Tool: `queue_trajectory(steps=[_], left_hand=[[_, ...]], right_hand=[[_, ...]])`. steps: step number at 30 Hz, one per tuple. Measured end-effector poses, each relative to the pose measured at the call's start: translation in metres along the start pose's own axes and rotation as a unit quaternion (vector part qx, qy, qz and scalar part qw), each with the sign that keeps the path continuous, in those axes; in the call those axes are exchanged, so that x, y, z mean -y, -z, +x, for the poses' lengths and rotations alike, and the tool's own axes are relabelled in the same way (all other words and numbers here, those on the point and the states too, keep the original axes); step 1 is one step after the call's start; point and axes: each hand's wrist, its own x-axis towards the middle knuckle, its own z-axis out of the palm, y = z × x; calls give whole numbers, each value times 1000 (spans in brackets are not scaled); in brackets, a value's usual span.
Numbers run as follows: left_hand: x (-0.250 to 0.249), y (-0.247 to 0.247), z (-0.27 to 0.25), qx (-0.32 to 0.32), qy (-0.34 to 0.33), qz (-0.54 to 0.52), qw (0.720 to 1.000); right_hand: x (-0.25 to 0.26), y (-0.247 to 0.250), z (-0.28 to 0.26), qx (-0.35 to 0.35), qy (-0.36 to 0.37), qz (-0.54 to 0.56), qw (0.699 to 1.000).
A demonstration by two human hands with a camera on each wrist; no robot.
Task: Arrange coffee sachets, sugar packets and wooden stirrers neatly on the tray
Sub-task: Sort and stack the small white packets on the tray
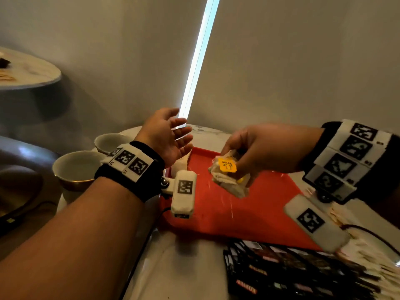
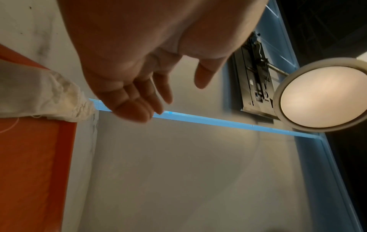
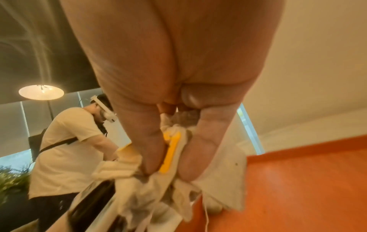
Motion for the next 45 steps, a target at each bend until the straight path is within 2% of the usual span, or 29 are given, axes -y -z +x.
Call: queue_trajectory(steps=[3, 9, 13, 16, 19, 22, 26, 28, 32, 35, 45], left_hand=[[7, -6, 0, 68, 28, 38, 997], [20, -12, -4, 222, 43, 51, 973], [23, -10, 1, 261, 35, 78, 962], [24, -6, 6, 244, 27, 90, 965], [24, -4, 10, 211, 3, 46, 976], [24, -5, 14, 152, -15, -13, 988], [24, -7, 17, 102, -32, -69, 992], [23, -8, 18, 82, -45, -81, 992], [21, -10, 15, 74, -46, -76, 993], [21, -9, 15, 70, -45, -66, 994], [19, -4, 21, 1, -52, -61, 997]], right_hand=[[-1, 20, 12, -28, 16, 39, 999], [-2, 27, 46, -14, 56, 13, 998], [0, 25, 67, -42, 84, -37, 995], [-6, 22, 84, -71, 109, -40, 991], [-17, 22, 96, -114, 133, -13, 984], [-29, 20, 104, -122, 162, 115, 972], [-43, 17, 114, -171, 163, 318, 918], [-49, 16, 118, -197, 142, 330, 912], [-57, 6, 122, -133, 126, 377, 908], [-57, 1, 123, -119, 120, 377, 911], [-72, 0, 134, -146, 84, 401, 900]])
